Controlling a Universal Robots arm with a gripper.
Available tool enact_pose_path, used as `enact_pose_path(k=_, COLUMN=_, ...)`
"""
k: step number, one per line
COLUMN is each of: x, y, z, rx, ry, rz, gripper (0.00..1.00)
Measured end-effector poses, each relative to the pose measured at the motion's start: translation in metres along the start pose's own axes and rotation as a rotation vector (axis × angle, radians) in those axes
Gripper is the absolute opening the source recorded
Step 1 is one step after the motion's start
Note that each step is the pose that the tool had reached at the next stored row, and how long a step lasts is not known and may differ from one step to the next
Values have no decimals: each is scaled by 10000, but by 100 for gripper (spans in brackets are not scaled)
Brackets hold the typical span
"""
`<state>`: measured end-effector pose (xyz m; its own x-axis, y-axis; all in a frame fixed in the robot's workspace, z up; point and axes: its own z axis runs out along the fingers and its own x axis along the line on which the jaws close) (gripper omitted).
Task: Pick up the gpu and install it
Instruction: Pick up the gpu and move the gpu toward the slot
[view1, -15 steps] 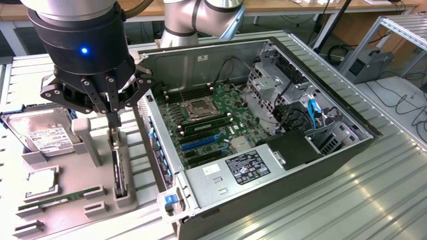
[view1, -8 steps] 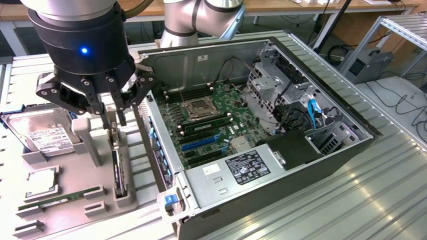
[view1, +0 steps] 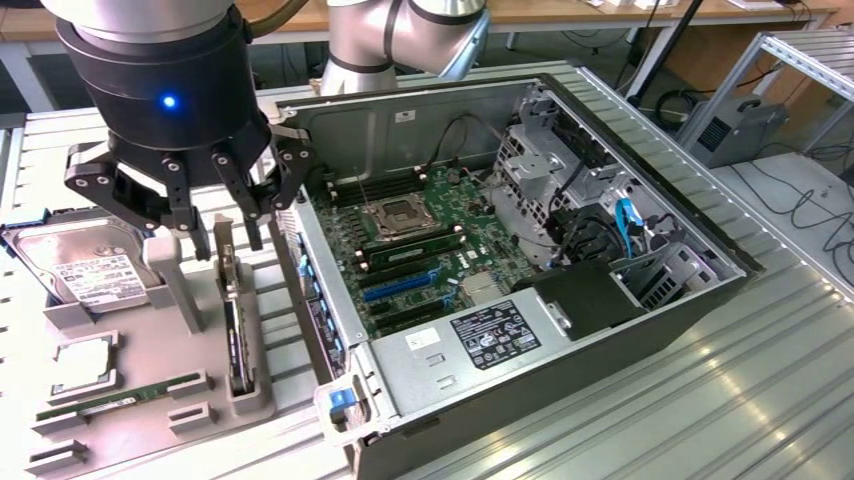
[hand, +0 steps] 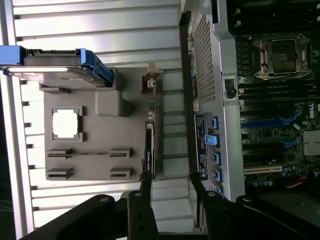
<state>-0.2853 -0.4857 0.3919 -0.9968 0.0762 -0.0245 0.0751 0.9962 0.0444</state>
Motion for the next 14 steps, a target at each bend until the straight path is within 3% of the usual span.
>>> enact_pose_path(k=14, x=2, y=-3, z=63, rx=0, ry=1, rz=0, gripper=42)
